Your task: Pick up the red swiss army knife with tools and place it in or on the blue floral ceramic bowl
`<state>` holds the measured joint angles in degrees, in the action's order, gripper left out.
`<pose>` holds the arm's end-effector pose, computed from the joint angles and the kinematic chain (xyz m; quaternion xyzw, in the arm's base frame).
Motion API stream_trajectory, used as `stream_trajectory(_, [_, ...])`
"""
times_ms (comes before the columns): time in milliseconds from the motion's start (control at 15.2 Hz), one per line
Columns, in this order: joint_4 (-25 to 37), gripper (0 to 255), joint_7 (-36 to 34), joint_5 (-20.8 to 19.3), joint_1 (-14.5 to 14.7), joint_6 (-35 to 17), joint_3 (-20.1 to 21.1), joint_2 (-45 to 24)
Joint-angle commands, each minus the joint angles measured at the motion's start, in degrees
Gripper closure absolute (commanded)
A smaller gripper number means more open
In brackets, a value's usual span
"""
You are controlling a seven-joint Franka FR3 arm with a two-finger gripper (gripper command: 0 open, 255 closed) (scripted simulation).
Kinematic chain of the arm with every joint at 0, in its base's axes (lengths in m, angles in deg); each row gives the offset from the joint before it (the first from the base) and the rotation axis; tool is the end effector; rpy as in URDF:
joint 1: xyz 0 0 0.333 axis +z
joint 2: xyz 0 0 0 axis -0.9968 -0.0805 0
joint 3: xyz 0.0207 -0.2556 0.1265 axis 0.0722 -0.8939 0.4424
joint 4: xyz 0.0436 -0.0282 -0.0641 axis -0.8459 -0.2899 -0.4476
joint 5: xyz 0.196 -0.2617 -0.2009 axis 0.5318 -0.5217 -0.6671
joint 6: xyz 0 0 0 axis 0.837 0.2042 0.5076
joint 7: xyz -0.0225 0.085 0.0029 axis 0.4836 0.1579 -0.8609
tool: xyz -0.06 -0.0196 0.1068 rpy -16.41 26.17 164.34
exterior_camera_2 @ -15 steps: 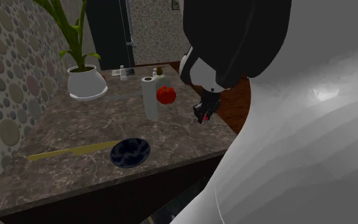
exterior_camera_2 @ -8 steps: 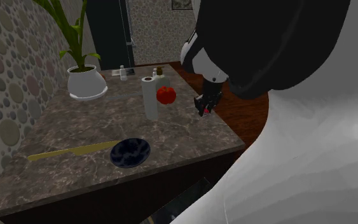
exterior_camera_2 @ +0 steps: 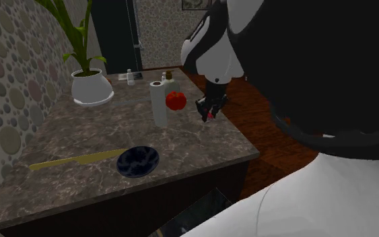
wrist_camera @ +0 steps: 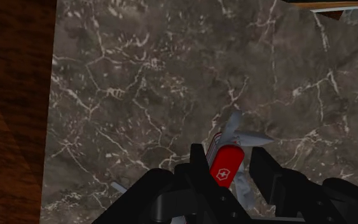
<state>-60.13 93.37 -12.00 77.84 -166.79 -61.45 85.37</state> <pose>0.3502 -0.2897 0.4021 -0.9962 0.0443 -0.0743 0.0141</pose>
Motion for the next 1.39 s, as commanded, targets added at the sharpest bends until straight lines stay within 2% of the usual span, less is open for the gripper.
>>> stream_trajectory(0, [-2.5,255,-3.54,-1.05,-0.12,0.4,2.66,3.02])
stream_trajectory(594, [-11.03,255,-17.9,-0.39,2.37,1.01,14.53,11.88])
stream_trajectory(1320, [-13.93,255,-34.72,5.5,9.55,1.19,28.85,14.83])
